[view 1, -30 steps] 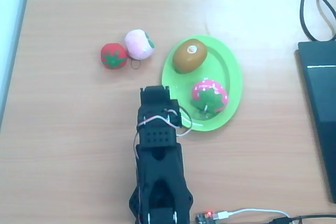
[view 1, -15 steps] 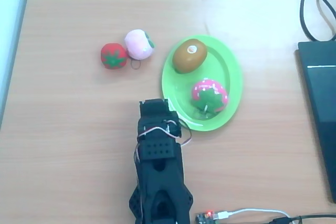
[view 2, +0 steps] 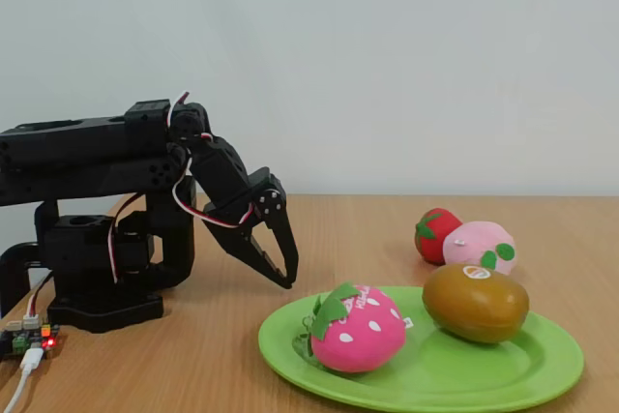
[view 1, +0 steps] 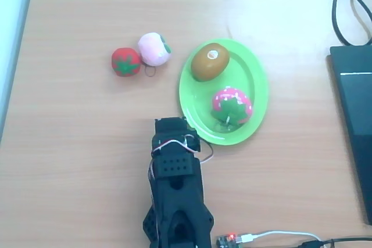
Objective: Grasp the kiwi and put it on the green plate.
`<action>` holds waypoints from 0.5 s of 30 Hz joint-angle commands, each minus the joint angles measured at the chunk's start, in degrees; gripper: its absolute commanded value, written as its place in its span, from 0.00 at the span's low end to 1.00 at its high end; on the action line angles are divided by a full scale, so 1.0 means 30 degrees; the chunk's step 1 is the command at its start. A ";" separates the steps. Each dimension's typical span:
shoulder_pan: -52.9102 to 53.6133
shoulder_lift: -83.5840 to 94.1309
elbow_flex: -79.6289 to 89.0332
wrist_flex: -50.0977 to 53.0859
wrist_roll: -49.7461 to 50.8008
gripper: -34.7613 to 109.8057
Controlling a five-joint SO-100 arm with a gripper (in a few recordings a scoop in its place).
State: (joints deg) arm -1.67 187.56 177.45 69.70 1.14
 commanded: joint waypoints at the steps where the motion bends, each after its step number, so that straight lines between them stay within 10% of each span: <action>1: -0.0527 0.0410 0.0088 0.0410 0.0234 0.18; 15: -0.0791 0.0410 0.0088 0.0410 0.0264 0.20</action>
State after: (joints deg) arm -3.69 187.56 177.45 69.70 1.14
